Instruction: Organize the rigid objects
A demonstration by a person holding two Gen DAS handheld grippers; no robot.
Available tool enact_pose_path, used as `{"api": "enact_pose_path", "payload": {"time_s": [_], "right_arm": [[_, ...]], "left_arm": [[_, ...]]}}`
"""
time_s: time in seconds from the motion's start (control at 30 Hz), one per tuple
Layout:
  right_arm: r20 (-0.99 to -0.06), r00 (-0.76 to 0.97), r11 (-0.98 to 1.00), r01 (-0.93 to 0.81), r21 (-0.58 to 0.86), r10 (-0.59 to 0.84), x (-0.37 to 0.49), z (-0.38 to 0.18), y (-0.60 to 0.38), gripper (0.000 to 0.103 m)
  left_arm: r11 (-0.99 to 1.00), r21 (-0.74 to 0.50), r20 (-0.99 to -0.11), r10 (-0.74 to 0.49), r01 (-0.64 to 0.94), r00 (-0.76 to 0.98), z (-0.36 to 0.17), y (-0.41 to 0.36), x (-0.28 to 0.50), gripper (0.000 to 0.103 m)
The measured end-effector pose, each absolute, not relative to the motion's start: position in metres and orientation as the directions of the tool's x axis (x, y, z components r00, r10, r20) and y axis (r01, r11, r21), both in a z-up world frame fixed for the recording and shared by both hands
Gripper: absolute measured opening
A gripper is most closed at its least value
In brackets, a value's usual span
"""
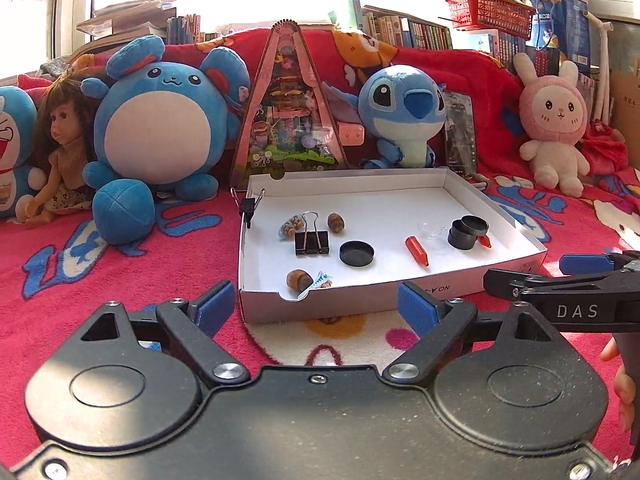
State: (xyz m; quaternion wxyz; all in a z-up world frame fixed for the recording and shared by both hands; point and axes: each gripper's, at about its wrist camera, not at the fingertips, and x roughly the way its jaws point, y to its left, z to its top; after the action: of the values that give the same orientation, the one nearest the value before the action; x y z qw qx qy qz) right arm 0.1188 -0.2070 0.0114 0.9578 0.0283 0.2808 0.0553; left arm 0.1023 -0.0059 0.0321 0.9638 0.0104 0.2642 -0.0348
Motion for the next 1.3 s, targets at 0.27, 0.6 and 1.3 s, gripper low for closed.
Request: {"api": "enact_pose_path", "payload": {"time_s": [0.27,0.6,1.3], "right_arm": [[-0.595,0.798,0.995,-0.053,0.089,0.096,0.114,-0.021,-0.212,0.103],[-0.618,0.784,0.998,-0.046,0.035,0.058,0.115,-0.028,-0.205,0.103],[-0.627,0.778,0.999,-0.046,0.005,0.039,0.116,-0.028,-0.201,0.103]], "left_arm": [[0.999,0.002,-0.573,-0.038,0.048,0.819,0.003,-0.004,0.105,0.088],[1.000,0.022,-0.589,0.017,-0.005,0.808,-0.017,-0.005,0.112,0.093],[0.999,0.001,-0.608,0.026,-0.032,0.794,-0.023,-0.002,0.118,0.103]]}}
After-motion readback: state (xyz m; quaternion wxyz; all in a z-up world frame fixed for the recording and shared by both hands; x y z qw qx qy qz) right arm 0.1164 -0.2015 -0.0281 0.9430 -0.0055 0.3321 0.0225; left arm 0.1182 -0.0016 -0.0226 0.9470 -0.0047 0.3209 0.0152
